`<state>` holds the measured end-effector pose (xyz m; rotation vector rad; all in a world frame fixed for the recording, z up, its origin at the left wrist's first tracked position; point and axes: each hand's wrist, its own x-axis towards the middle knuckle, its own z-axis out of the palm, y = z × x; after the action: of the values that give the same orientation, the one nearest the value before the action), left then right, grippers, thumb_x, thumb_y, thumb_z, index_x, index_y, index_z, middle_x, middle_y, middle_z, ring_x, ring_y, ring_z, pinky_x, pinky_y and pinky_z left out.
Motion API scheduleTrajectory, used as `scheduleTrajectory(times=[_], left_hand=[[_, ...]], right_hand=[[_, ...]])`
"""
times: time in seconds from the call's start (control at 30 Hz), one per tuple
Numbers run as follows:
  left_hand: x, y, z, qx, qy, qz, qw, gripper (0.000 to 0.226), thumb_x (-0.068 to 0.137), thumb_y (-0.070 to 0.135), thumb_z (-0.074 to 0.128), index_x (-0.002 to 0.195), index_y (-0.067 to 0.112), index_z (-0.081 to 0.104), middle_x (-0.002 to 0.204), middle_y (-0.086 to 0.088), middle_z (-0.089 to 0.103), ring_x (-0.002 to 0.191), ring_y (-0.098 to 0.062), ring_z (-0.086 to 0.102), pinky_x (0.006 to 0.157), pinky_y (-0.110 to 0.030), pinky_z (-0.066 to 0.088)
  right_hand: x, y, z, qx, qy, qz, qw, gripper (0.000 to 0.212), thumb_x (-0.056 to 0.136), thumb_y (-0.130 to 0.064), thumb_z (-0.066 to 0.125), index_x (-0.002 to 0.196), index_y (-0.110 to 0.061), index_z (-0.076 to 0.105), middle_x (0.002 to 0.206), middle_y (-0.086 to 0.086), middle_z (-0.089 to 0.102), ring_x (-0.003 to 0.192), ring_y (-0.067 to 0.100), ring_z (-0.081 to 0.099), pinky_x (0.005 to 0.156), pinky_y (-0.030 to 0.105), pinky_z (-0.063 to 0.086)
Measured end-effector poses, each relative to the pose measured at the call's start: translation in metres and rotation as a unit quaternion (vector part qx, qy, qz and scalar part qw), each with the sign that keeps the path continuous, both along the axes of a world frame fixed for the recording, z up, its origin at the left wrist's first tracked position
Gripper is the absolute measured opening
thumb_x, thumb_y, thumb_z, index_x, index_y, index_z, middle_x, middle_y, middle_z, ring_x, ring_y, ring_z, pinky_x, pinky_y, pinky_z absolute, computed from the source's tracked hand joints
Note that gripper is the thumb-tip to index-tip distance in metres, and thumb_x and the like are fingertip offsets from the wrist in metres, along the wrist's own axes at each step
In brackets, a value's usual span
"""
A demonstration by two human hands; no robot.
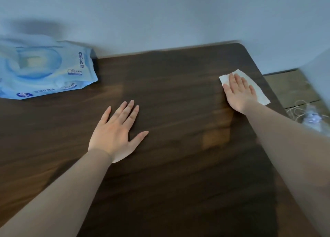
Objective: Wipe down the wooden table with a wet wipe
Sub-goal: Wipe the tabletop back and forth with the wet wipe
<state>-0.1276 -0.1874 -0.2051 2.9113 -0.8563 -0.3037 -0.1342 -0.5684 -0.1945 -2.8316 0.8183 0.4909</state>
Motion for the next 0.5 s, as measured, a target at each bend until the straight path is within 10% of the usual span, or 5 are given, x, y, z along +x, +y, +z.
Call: scheduleTrajectory(times=[0.5], left_hand=[[-0.001, 0.001, 0.003, -0.001, 0.004, -0.008, 1.000, 0.082, 0.080, 0.075, -0.002, 0.148, 0.030, -0.005, 0.155, 0.010, -0.011, 0.142, -0.007, -0.013, 0.117, -0.037, -0.006]], right_hand=[[-0.059, -0.001, 0.001, 0.006, 0.011, -0.049, 0.999, 0.058, 0.100, -0.046, 0.009, 0.150, -0.024, -0.009, 0.160, -0.001, -0.012, 0.147, 0.018, -0.011, 0.118, 0.040, -0.007]])
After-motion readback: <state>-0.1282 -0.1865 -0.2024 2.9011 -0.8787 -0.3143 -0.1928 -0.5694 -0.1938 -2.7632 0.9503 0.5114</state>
